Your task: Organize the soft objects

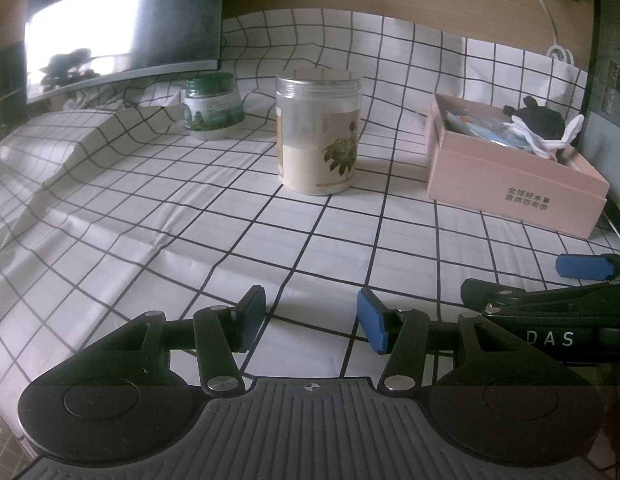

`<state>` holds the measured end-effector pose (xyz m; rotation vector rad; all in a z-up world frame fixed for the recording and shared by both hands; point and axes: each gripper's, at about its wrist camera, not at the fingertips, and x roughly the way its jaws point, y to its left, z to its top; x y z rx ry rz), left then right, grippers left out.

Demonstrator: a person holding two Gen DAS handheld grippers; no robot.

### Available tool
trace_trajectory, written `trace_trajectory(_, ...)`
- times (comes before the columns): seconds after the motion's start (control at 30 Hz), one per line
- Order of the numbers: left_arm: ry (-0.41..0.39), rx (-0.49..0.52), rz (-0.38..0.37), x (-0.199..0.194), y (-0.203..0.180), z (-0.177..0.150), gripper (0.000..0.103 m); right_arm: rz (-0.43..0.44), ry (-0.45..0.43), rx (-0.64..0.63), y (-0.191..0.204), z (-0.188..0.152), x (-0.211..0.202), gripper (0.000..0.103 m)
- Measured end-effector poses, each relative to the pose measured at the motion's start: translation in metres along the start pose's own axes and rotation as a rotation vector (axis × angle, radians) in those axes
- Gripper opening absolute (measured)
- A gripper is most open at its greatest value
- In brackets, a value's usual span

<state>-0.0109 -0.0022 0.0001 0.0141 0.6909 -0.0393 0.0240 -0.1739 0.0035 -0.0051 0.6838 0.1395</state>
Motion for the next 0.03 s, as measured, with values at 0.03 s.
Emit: trace_trajectory(0.03,-0.001,0.000,0.007,-0.0002,-0.0002,-0.0002,0.055,0.000,0.000,0.000,-0.0001,-0.0001,-0.0001,0.103)
